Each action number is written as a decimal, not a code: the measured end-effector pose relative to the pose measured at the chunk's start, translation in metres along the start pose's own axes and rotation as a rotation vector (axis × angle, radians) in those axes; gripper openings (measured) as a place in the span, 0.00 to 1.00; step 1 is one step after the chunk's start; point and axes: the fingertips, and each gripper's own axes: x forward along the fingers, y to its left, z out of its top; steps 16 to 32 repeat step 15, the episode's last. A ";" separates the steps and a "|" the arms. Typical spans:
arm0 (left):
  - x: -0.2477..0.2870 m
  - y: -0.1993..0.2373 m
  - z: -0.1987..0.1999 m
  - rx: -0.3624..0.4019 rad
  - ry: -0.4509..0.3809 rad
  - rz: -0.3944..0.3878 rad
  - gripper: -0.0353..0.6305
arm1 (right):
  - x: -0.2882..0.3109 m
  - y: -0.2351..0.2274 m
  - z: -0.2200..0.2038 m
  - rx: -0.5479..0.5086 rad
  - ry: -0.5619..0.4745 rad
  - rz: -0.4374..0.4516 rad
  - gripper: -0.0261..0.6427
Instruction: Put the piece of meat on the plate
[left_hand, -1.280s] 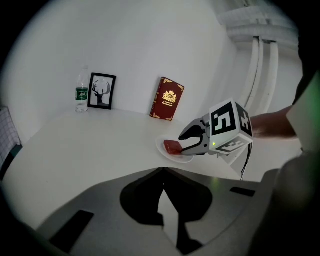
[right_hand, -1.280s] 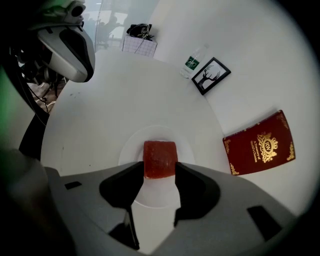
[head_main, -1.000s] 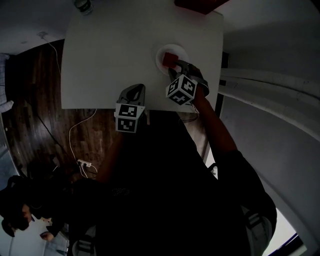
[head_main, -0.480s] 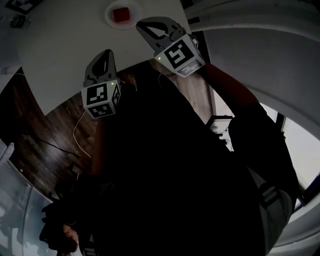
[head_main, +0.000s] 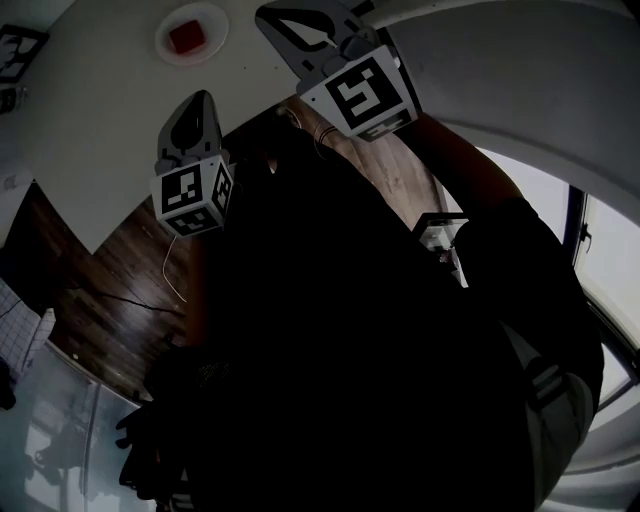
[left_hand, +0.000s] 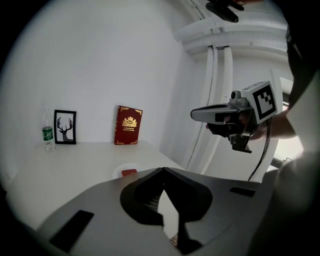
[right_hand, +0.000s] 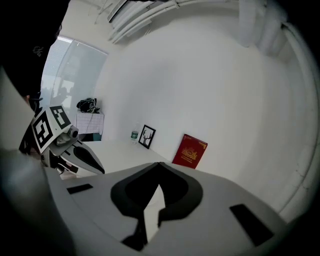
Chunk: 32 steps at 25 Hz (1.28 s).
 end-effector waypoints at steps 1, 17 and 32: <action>0.003 -0.006 0.001 0.000 0.004 0.000 0.06 | -0.005 -0.006 -0.002 -0.002 -0.004 -0.010 0.07; 0.016 -0.010 0.030 -0.020 -0.056 0.115 0.06 | 0.014 -0.005 -0.017 0.126 -0.036 -0.015 0.07; 0.016 -0.010 0.030 -0.020 -0.056 0.115 0.06 | 0.014 -0.005 -0.017 0.126 -0.036 -0.015 0.07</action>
